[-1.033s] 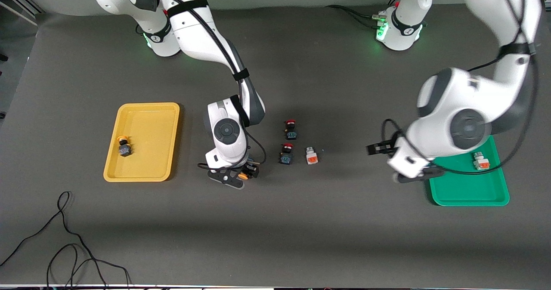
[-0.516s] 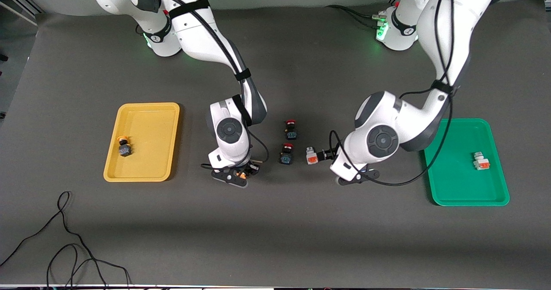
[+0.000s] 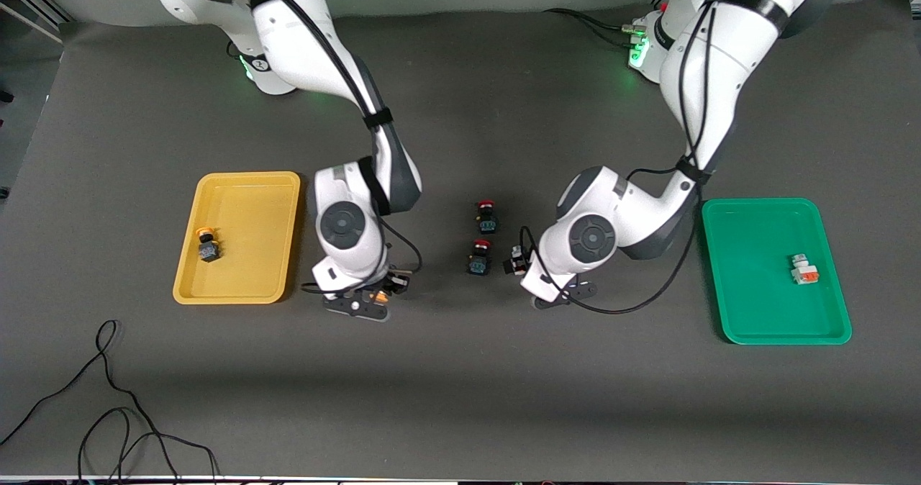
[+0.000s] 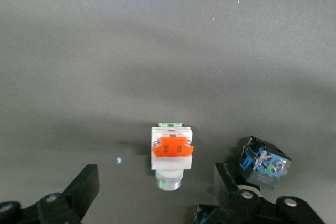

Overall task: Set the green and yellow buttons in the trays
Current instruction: 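Carry the button to the yellow tray while the left gripper carries the block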

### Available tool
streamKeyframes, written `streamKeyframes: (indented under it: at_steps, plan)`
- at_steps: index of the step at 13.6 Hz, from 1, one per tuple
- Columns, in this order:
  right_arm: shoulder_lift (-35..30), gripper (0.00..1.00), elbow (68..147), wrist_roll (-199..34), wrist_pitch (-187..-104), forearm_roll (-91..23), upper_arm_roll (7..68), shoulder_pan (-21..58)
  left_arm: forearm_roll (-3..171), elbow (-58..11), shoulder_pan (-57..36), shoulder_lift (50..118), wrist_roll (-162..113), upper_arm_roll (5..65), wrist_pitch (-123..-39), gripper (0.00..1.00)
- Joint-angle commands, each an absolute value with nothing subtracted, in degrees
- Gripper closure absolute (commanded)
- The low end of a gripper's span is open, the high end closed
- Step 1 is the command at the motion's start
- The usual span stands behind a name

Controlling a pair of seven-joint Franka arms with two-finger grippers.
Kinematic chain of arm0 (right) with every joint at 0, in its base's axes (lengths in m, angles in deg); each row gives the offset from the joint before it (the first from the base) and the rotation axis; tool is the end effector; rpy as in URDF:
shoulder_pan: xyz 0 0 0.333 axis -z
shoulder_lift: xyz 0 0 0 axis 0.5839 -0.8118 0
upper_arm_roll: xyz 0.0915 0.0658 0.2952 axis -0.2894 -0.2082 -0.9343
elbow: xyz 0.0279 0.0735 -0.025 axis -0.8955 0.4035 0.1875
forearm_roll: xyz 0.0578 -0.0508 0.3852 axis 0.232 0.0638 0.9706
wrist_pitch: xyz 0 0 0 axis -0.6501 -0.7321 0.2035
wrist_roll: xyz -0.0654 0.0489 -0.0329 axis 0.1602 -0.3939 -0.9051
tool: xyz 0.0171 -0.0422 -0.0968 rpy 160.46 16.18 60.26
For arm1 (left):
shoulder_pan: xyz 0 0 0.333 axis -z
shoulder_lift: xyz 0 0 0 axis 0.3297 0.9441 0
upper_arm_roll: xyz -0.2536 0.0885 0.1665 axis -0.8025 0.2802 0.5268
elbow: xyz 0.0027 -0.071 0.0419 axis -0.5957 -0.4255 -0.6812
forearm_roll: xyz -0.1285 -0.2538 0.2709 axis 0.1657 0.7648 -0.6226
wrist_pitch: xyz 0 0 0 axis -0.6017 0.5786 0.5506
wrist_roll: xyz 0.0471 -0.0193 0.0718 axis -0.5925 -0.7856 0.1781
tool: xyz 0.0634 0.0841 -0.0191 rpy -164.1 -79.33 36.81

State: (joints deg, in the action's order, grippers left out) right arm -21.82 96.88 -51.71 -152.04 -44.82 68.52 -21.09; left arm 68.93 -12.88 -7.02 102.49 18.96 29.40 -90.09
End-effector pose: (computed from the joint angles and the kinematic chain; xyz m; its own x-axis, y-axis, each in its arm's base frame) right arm 0.6231 0.3293 0.2803 0.9766 -0.2125 0.0316 -0.2131 -0.9768 0.0184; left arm 0.5907 -0.3729 0.2190 0.9450 0.2622 -0.1954 0.2832 -0.9550 0.0886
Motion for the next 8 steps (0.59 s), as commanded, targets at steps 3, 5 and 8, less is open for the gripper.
streamKeyframes:
  at_steps: [3, 5, 8]
  plan:
    - [-7.5, 0.78, 101.1, -59.5, -142.1, -54.1, 69.5, -21.9, 65.1, -12.3, -3.5, 105.4, 23.0, 31.8, -91.4, 0.02]
    - [-2.5, 0.78, 106.7, -66.3, -142.8, -56.5, 70.0, -21.7, 65.1, -12.3, -1.0, 105.8, 23.1, 34.2, -93.0, 0.02]
    - [4.2, 0.78, 115.3, -79.8, -142.8, -57.0, 77.2, -22.1, 65.1, -12.3, -0.5, 105.9, 23.2, 34.8, -93.3, 0.74]
